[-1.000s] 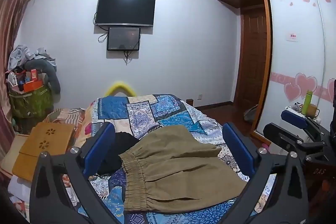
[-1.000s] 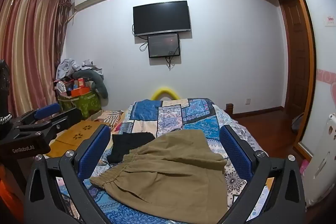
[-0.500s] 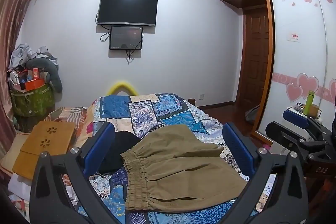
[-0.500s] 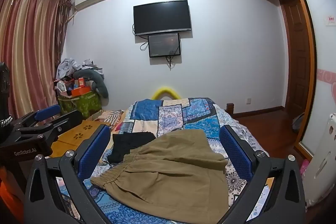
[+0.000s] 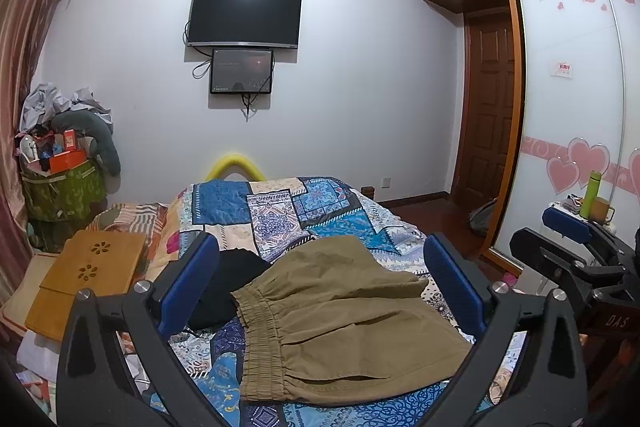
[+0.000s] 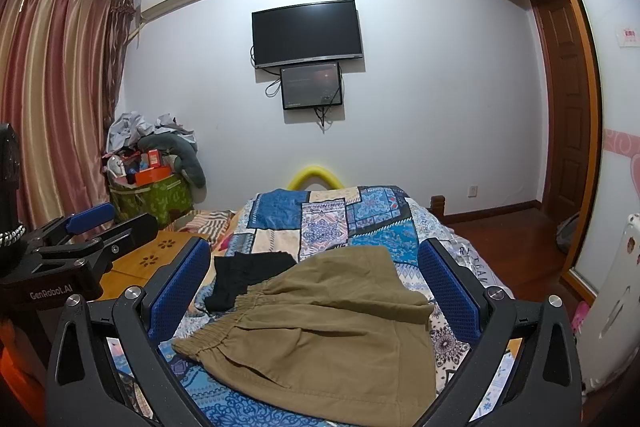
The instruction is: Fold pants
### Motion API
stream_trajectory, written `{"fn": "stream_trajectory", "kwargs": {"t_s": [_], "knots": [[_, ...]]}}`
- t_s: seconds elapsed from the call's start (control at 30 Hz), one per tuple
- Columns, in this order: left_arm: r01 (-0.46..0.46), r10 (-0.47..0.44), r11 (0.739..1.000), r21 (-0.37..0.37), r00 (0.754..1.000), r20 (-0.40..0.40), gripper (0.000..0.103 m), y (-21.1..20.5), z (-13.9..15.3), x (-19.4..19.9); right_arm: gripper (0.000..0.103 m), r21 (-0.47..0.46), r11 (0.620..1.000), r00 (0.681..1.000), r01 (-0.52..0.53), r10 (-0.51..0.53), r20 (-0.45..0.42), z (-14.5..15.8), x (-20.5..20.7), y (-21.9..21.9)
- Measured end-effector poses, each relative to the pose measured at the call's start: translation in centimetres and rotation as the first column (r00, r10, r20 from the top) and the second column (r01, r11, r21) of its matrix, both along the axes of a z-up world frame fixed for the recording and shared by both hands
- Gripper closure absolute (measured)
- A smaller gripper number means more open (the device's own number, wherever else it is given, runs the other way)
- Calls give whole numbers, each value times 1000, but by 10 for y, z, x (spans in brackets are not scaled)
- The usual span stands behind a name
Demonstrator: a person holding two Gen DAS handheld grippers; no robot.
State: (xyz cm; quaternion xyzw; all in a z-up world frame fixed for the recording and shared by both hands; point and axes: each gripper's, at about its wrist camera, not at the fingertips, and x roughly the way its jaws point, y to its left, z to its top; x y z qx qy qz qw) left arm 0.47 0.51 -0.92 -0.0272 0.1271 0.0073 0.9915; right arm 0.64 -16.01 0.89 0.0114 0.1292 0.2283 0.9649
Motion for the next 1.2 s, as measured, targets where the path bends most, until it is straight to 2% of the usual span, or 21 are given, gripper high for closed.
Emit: {"fn": "stream_trajectory", "kwargs": {"t_s": [1.2], "knots": [[1, -1, 1000, -4, 1000, -4, 0, -3, 2, -1, 0, 1, 1000, 1000, 4, -4, -1, 8, 5, -2]]}}
